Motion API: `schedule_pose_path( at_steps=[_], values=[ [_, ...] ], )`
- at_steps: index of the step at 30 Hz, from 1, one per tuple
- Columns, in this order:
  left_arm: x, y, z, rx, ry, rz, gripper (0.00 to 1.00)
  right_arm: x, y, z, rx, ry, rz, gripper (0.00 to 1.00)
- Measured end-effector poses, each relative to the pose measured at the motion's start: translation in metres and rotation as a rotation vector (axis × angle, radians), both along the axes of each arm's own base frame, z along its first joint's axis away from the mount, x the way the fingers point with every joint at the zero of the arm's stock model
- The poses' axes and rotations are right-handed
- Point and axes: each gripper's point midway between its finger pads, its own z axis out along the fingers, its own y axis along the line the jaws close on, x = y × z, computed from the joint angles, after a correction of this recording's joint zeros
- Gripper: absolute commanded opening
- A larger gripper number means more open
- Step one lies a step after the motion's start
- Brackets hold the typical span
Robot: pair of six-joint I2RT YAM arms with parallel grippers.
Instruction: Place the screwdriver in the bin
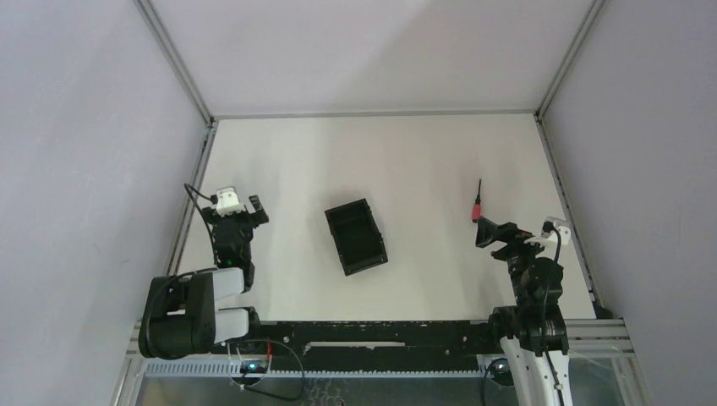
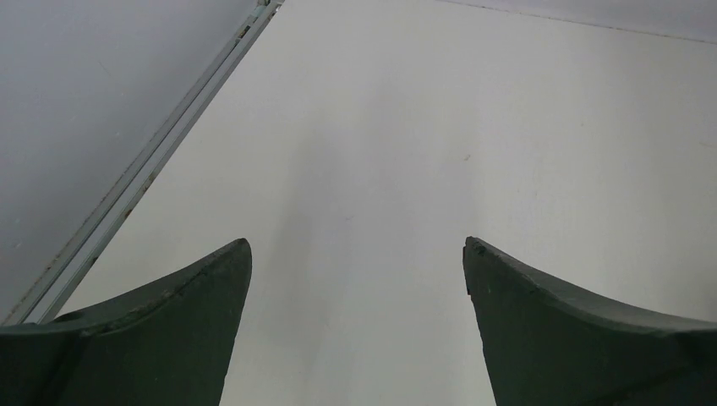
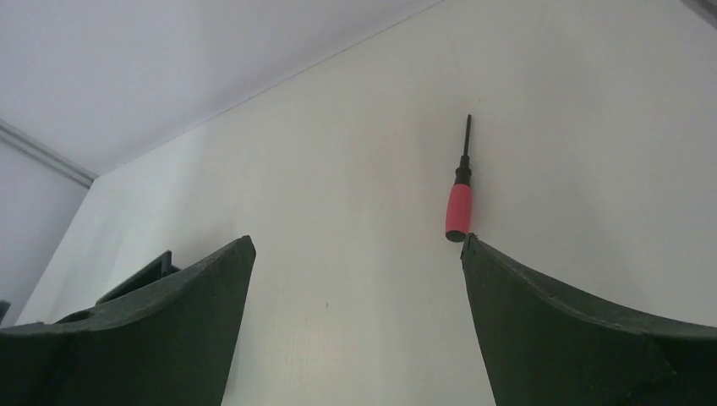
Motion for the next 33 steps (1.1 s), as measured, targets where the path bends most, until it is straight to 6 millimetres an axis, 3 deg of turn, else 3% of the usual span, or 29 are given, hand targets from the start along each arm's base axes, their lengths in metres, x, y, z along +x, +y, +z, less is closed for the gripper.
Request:
schedule_pose_path(
  at_steps=[5,7,10,14,17,19,21,24,26,28,31,33],
  values=[
    [0.000,0.000,0.000,0.000,0.000,0.000,1.00,0.004,-0.007,0.001,0.029,0.017,-0.054,0.98],
    [0.000,0.000,0.000,0.000,0.000,0.000,1.00,0.007,-0.003,0.009,0.012,0.006,-0.023,0.95],
    [0.000,0.000,0.000,0.000,0.000,0.000,1.00,0.012,0.015,0.042,-0.020,-0.073,0.090,0.94],
    [0.000,0.000,0.000,0.000,0.001,0.000,1.00,0.026,0.025,0.096,-0.062,-0.133,0.149,0.94],
    [0.000,0.000,0.000,0.000,0.000,0.000,1.00,0.056,0.025,0.139,-0.106,-0.075,0.149,0.95],
    [0.000,0.000,0.000,0.000,0.000,0.000,1.00,0.091,0.022,0.165,-0.136,0.002,0.132,0.97],
    [0.000,0.000,0.000,0.000,0.000,0.000,1.00,0.132,0.017,0.172,-0.163,0.123,0.109,0.97],
    [0.000,0.000,0.000,0.000,0.000,0.000,1.00,0.184,0.009,0.145,-0.185,0.327,0.089,0.96],
    [0.000,0.000,0.000,0.000,0.000,0.000,1.00,0.213,0.001,0.085,-0.192,0.521,0.080,0.94],
    [0.000,0.000,0.000,0.000,0.000,0.000,1.00,0.215,-0.010,0.010,-0.190,0.756,0.070,0.91],
    [0.000,0.000,0.000,0.000,0.000,0.000,1.00,0.202,-0.027,-0.069,-0.174,1.004,0.053,0.82],
    [0.000,0.000,0.000,0.000,0.001,0.000,1.00,0.191,-0.033,-0.107,-0.164,1.122,0.052,0.78]
  ],
)
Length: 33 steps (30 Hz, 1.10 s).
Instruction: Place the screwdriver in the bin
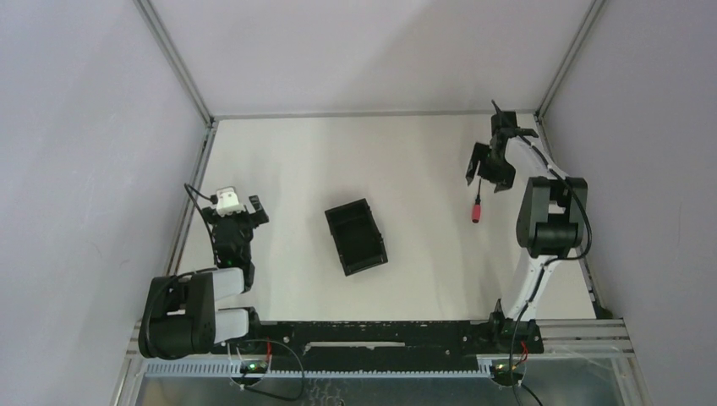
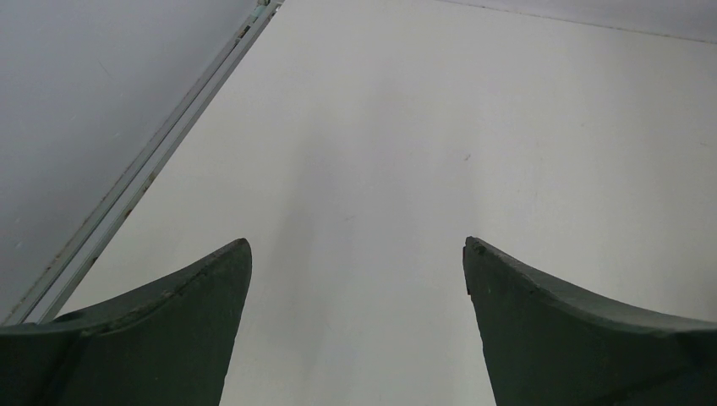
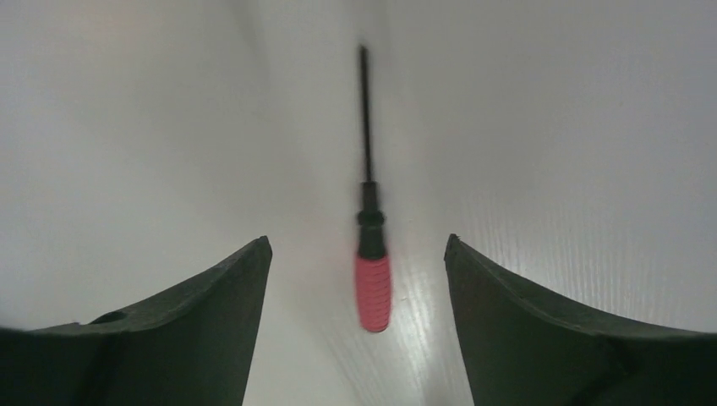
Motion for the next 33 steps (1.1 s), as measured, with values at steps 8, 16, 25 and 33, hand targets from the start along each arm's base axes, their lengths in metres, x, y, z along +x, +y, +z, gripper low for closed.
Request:
schedule_pose_path(
  at_steps=[8,16,25,33],
  values=[
    [0.000,0.000,0.000,0.000,-0.001,0.000,1.00,-0.027,-0.007,-0.064,-0.002,0.176,0.012,0.49],
    [0.000,0.000,0.000,0.000,0.000,0.000,1.00,-0.026,-0.003,-0.060,-0.004,0.178,0.059,0.00],
    [0.000,0.000,0.000,0.000,-0.001,0.000,1.00,-0.021,-0.001,0.023,-0.041,0.195,0.081,0.00],
    [0.000,0.000,0.000,0.000,0.000,0.000,1.00,-0.057,0.022,0.122,-0.086,0.079,0.128,0.00]
  ],
)
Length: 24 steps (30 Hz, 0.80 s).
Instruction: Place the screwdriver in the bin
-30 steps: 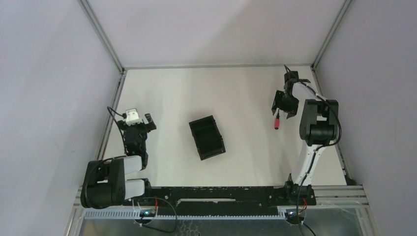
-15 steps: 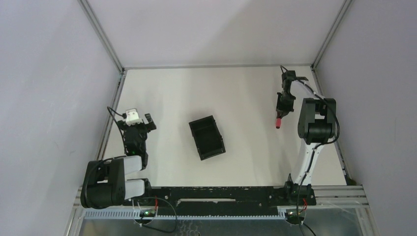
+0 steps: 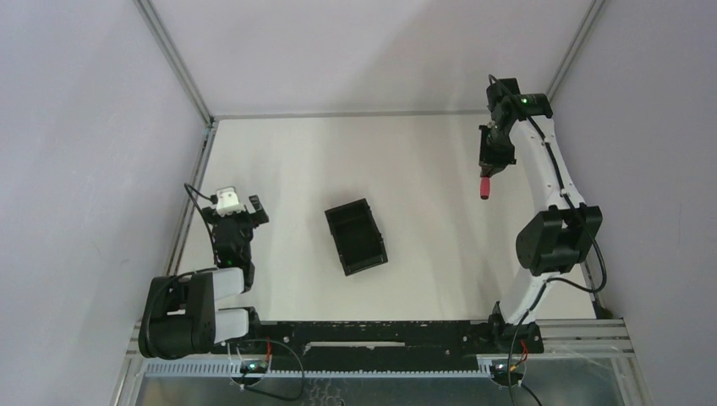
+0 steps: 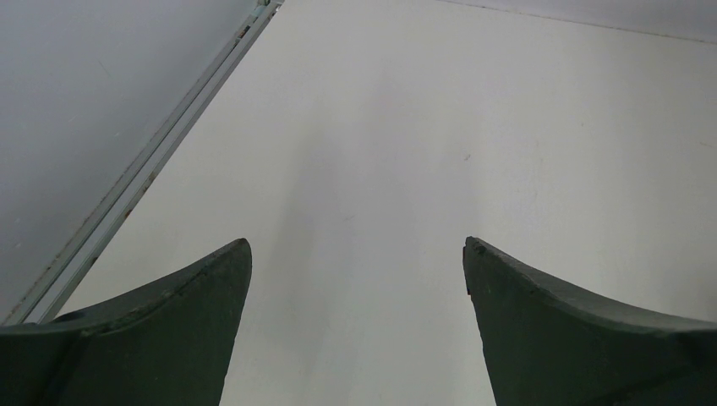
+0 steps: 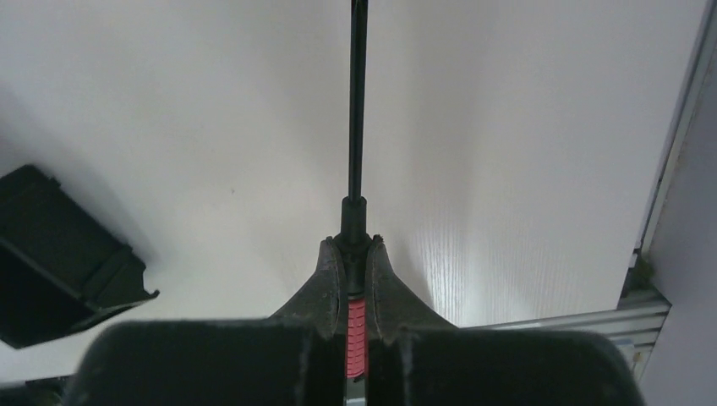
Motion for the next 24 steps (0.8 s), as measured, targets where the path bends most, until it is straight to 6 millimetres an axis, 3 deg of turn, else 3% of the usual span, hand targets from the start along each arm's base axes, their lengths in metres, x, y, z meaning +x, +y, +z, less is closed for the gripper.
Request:
schedule_pose_path(
  at_steps=[5,7,9,15,18,21,24],
  values=[
    [0.000,0.000,0.000,0.000,-0.001,0.000,1.00,-0.013,0.033,0.007,0.003,-0.018,0.065,0.00],
    [0.000,0.000,0.000,0.000,0.000,0.000,1.00,-0.019,0.064,0.000,0.012,-0.015,0.139,0.00],
    [0.000,0.000,0.000,0.000,-0.001,0.000,1.00,-0.025,0.101,-0.005,0.028,-0.021,0.231,0.00],
    [0.000,0.000,0.000,0.000,0.000,0.000,1.00,-0.066,0.247,-0.012,0.104,-0.039,0.604,0.00],
    [0.000,0.000,0.000,0.000,-0.001,0.000,1.00,-0.087,0.303,-0.016,0.147,-0.048,0.748,0.00],
    [0.000,0.000,0.000,0.000,0.000,0.000,1.00,-0.103,0.327,-0.019,0.187,-0.043,0.837,0.00],
    [0.000,0.000,0.000,0.000,0.000,0.000,1.00,-0.097,0.333,-0.027,0.202,-0.074,0.880,0.00]
  ],
)
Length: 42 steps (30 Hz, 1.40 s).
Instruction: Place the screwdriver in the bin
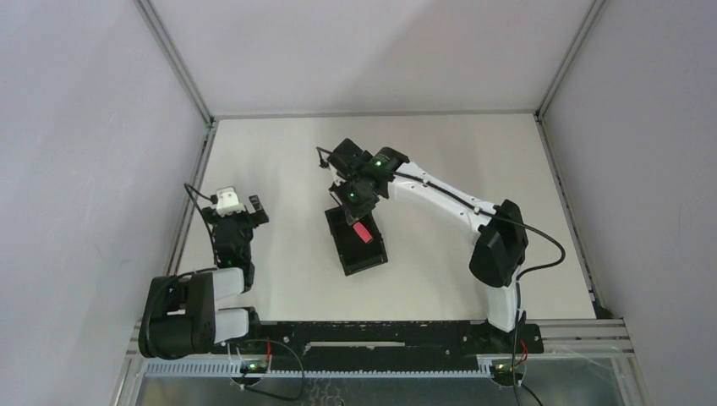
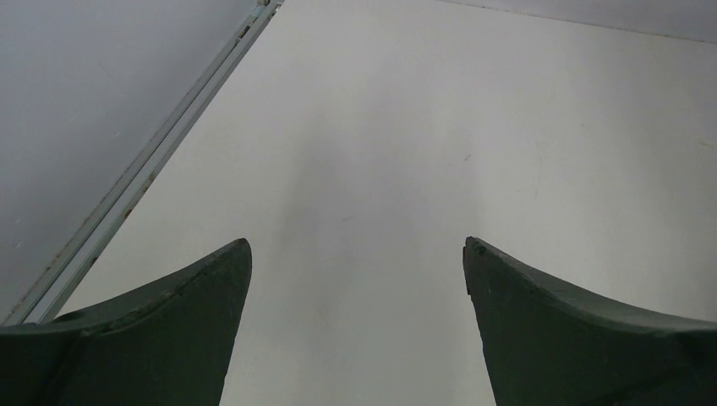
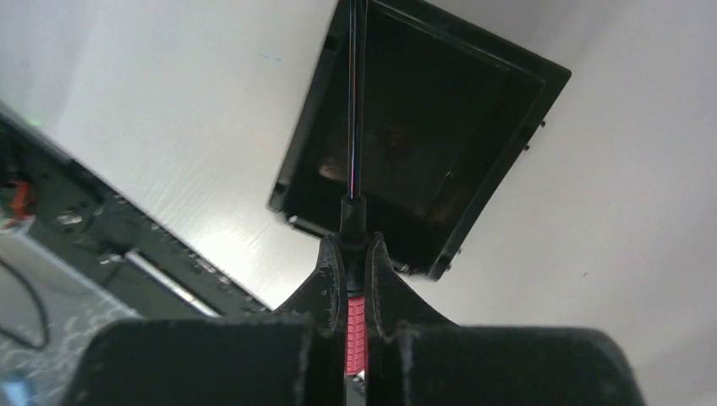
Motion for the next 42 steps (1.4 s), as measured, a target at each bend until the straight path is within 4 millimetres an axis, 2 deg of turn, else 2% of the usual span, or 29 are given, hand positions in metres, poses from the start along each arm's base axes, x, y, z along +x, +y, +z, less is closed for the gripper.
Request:
schedule_pose_path(
  at_steps=[2,5,10,16,19,25,27,28,29,30,31,36,39,42],
  values=[
    [0.000,0.000,0.000,0.000,0.000,0.000,1.00,0.005,-0.002,-0.019,-0.010,-0.011,0.023,0.00],
    [0.000,0.000,0.000,0.000,0.000,0.000,1.00,0.006,-0.010,-0.057,-0.056,-0.007,0.055,0.00],
    [0.000,0.000,0.000,0.000,0.000,0.000,1.00,0.010,-0.013,-0.093,-0.091,-0.009,0.083,0.01],
    [0.000,0.000,0.000,0.000,-0.001,0.000,1.00,0.016,-0.007,-0.112,-0.076,-0.029,0.083,0.35],
    [0.000,0.000,0.000,0.000,0.000,0.000,1.00,0.016,-0.006,-0.118,-0.080,-0.030,0.080,0.41],
    [0.000,0.000,0.000,0.000,0.000,0.000,1.00,0.017,-0.004,-0.115,-0.087,-0.057,0.083,0.42],
    [0.000,0.000,0.000,0.000,0.000,0.000,1.00,0.016,-0.003,-0.107,-0.077,-0.073,0.084,0.48],
    [0.000,0.000,0.000,0.000,0.000,0.000,1.00,0.016,-0.002,-0.097,-0.060,-0.090,0.085,0.57],
    [0.000,0.000,0.000,0.000,0.000,0.000,1.00,0.016,-0.001,-0.085,-0.039,-0.111,0.084,0.71],
    [0.000,0.000,0.000,0.000,0.000,0.000,1.00,0.016,0.000,-0.072,-0.015,-0.132,0.081,0.94],
    [0.000,0.000,0.000,0.000,0.000,0.000,1.00,0.016,0.000,-0.058,0.013,-0.154,0.072,0.99],
    [0.000,0.000,0.000,0.000,0.000,0.000,1.00,0.009,-0.010,0.034,0.208,-0.314,0.068,1.00],
    [0.000,0.000,0.000,0.000,0.000,0.000,1.00,0.001,-0.025,0.070,0.314,-0.376,0.062,1.00],
    [0.000,0.000,0.000,0.000,0.000,0.000,1.00,-0.003,-0.041,0.082,0.368,-0.400,0.047,1.00]
  ],
)
